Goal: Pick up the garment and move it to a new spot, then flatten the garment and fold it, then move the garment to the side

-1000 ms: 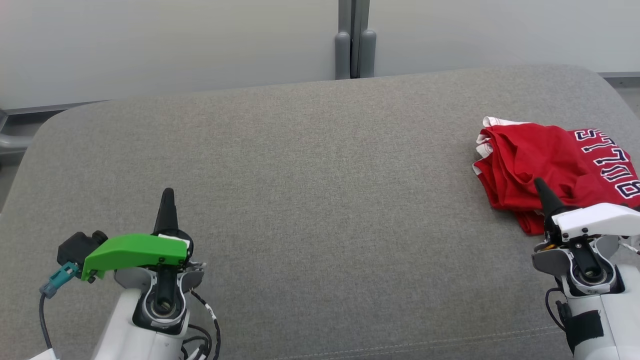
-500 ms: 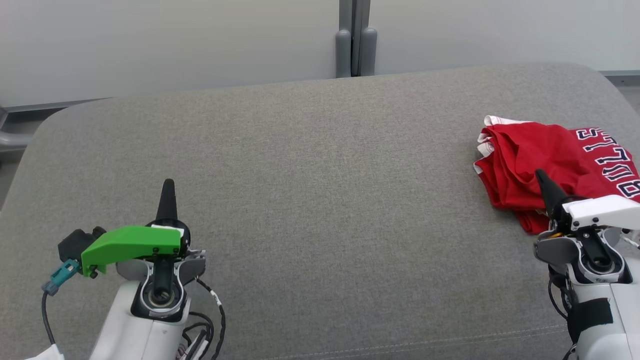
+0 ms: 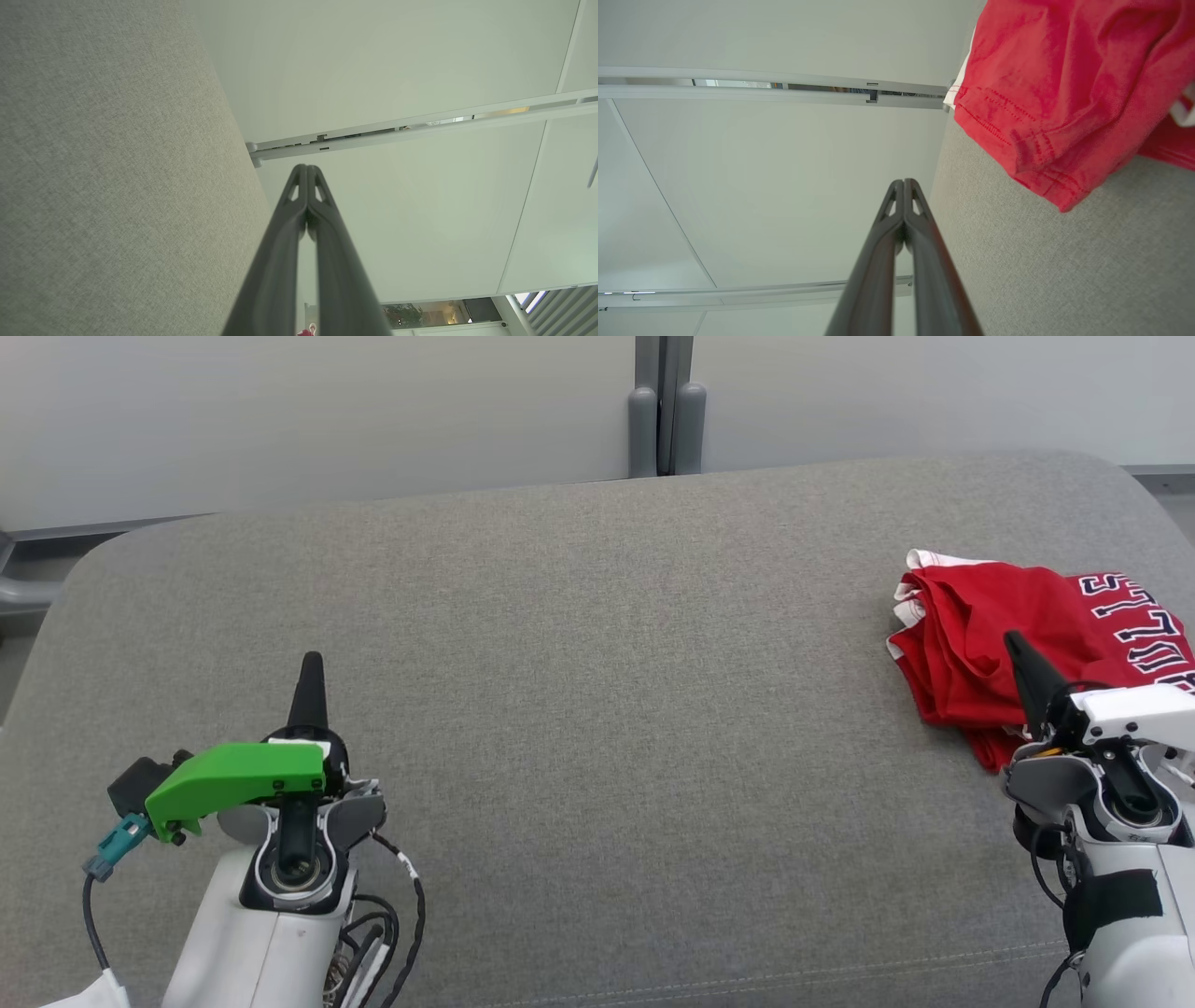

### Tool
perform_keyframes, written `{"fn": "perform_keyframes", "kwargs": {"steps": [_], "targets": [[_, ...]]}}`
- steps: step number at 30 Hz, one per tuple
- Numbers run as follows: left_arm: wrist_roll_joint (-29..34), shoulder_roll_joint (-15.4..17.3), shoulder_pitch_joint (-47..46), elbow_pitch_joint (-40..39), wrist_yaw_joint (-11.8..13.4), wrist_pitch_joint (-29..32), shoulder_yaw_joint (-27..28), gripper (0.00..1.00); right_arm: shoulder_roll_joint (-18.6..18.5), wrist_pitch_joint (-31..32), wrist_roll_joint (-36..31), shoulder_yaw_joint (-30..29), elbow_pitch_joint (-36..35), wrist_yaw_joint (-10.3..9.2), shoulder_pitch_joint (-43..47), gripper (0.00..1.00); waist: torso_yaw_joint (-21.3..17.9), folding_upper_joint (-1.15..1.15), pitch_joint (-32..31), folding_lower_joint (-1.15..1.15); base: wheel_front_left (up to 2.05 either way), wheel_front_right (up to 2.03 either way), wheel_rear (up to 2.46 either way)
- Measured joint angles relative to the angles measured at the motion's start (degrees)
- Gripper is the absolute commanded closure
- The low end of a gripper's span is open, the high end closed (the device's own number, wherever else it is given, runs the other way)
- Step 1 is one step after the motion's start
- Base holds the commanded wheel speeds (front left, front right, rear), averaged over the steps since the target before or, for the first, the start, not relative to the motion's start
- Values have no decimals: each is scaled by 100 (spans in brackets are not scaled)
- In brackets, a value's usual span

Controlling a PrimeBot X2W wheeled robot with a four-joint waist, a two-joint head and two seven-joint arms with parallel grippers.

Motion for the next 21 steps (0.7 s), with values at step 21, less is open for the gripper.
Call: {"fn": "perform_keyframes", "kwargs": {"steps": [21], "targets": [[-728, -142, -237, 200, -186, 51, 162, 100, -89, 231, 831, -137, 313, 0, -317, 100, 17, 0, 40, 0, 0, 0, 0]]}}
